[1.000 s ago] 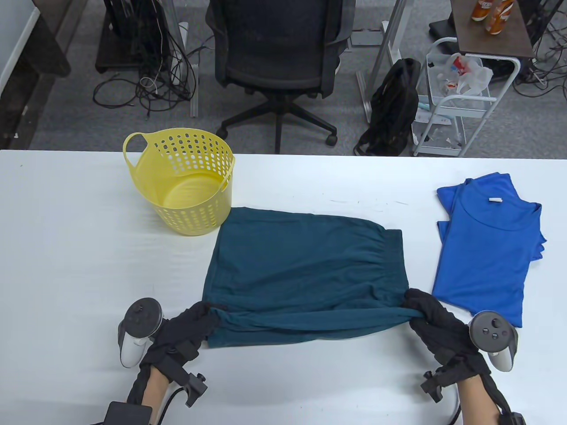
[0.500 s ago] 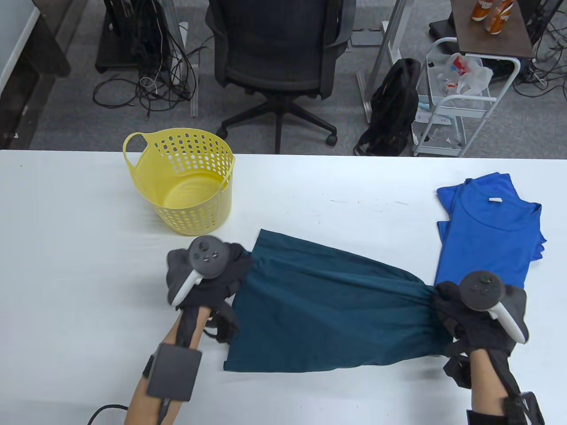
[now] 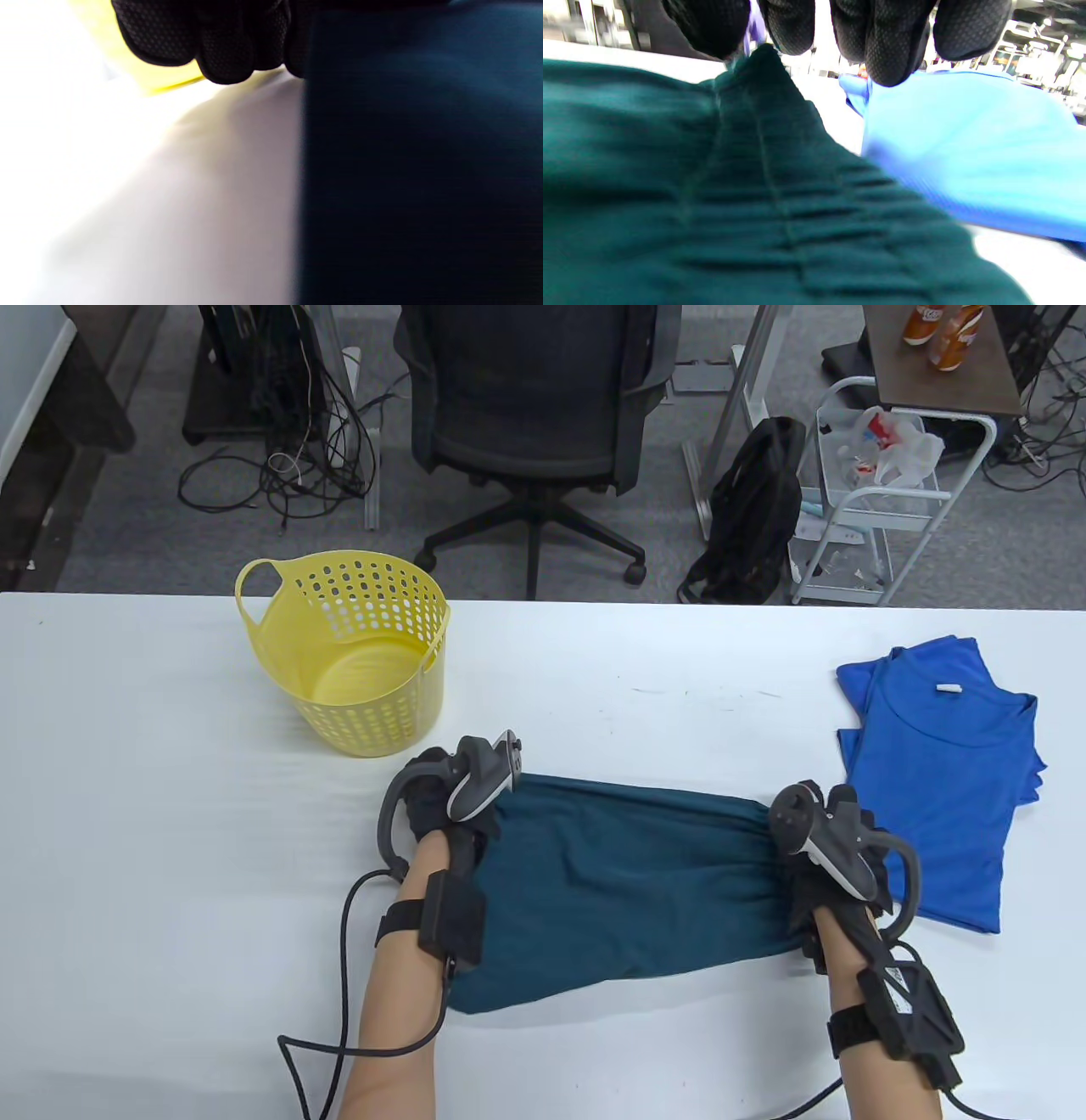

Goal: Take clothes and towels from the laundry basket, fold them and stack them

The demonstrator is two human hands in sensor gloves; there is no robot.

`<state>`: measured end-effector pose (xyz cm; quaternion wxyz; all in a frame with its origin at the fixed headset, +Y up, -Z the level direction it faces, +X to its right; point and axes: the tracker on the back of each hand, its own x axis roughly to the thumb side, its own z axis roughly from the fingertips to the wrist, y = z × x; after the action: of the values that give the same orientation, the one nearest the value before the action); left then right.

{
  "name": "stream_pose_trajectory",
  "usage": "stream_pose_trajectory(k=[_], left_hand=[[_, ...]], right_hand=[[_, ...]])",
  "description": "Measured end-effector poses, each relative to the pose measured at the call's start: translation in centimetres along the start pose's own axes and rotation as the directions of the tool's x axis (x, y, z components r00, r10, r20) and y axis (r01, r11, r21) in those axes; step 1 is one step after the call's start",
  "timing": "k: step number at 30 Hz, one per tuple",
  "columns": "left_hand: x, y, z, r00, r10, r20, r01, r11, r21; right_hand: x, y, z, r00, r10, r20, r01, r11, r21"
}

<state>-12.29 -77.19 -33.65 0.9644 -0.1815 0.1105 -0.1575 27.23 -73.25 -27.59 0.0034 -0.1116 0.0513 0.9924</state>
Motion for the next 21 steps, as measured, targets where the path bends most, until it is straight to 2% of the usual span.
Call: stream_pose_trajectory(k=[2,4,7,8,11,12,14,16,19,21], left_hand=[[-1.8,-0.6,1.3,0.999,0.035,0.017,-0.035,0.999,-0.001],[-3.6,-1.0,3.1,0.992,0.111,0.057,-0.111,0.994,-0.005],[-6.0,-1.5,6.3,0.964,0.221,0.145,-0.228,0.973,0.032],[-6.6,-1.7,7.1,0.959,0.231,0.162,-0.242,0.969,0.051],[-9.2,-2.4,9.8,0.947,0.257,0.195,-0.285,0.949,0.134],[-10.2,-2.7,10.7,0.943,0.266,0.2,-0.299,0.941,0.159],[-11.8,-3.4,11.6,0.934,0.297,0.199,-0.334,0.924,0.187],[-12.9,-4.0,12.0,0.923,0.329,0.2,-0.368,0.907,0.205],[-13.9,-5.1,12.0,0.904,0.374,0.205,-0.417,0.878,0.237],[-14.3,-5.5,11.8,0.911,0.364,0.192,-0.402,0.889,0.221]], right_hand=[[-0.3,-0.8,0.6,0.998,-0.059,-0.031,0.06,0.998,0.033],[-0.2,-0.7,1.0,0.993,-0.029,-0.112,0.048,0.983,0.178],[0.4,0.5,0.9,0.985,0.047,-0.167,0.02,0.926,0.376],[0.6,0.9,0.8,0.983,0.053,-0.177,0.019,0.923,0.383],[1.5,2.5,0.3,0.978,-0.003,-0.209,0.071,0.946,0.316],[2.0,2.7,0.1,0.977,0.01,-0.211,0.049,0.961,0.271],[2.9,2.8,-0.5,0.982,0.013,-0.19,0.034,0.969,0.243],[3.5,2.8,-1.1,0.975,-0.026,-0.222,0.089,0.957,0.277],[3.6,2.6,-2.2,0.956,0.002,-0.293,0.104,0.932,0.348],[3.1,2.7,-2.7,0.937,-0.018,-0.35,0.158,0.914,0.374]])
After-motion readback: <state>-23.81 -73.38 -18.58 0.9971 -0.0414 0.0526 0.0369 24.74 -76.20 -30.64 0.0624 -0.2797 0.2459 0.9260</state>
